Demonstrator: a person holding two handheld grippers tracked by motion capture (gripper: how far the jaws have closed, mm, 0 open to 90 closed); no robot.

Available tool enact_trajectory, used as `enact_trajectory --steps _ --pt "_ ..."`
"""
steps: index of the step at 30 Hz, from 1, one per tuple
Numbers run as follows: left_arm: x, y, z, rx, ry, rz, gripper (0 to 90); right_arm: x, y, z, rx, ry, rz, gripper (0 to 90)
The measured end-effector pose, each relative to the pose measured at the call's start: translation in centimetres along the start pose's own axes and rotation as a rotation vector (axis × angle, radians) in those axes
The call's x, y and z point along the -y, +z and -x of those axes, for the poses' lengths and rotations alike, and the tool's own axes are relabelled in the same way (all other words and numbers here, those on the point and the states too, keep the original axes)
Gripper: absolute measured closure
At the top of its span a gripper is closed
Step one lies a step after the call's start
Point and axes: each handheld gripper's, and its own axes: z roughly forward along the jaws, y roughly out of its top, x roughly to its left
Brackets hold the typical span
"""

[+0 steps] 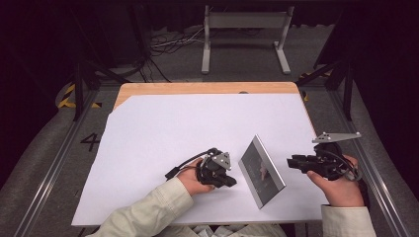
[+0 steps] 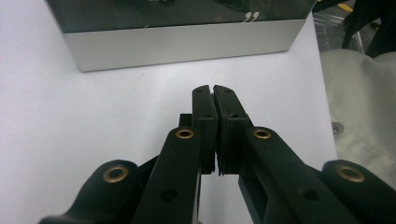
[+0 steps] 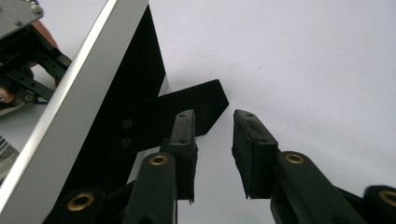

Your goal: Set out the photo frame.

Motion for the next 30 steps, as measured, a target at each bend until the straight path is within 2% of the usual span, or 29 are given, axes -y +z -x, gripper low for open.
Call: enact_trajectory --steps 1,4,6,10,13,15,19,24,30 --pt "0.2 -0.2 0.0 -0.008 0.004 0.0 87.8 -0.1 0.0 -0.1 0.008 0.011 -0.004 70.7" --pt "0.7 -0.8 -0.2 -0.021 -0.007 0.006 87.7 -0.4 -0.2 -0.3 -0.007 0.045 -0.016 70.6" --pt "1.2 -1.3 -0.3 -0.032 -0.015 0.009 87.7 -0.6 -0.3 -0.4 -0.012 0.086 -0.001 70.8" --pt "2.2 -2.1 -0.6 -0.054 -0.031 0.02 87.8 -1.2 -0.6 -0.9 -0.005 0.109 -0.014 73.2" --pt "2.6 -2.5 -0.8 -0.064 -0.038 0.034 87.8 -1.7 -0.8 -1.3 0.007 0.106 -0.025 74.0" --pt "3.2 -2.9 -0.8 -0.083 -0.059 0.057 87.8 -2.2 -1.0 -1.8 0.012 0.104 -0.042 74.3" --pt "3.6 -3.2 -0.9 -0.095 -0.067 0.064 87.6 -2.7 -1.2 -2.2 0.026 0.103 -0.061 74.6" --pt "4.0 -3.4 -0.9 -0.105 -0.076 0.065 87.0 -3.5 -1.1 -2.3 0.025 0.16 -0.139 73.3" --pt "4.0 -3.4 -1.0 -0.111 -0.076 0.068 86.8 -4.1 -1.3 -2.4 0.042 0.198 -0.161 73.6"
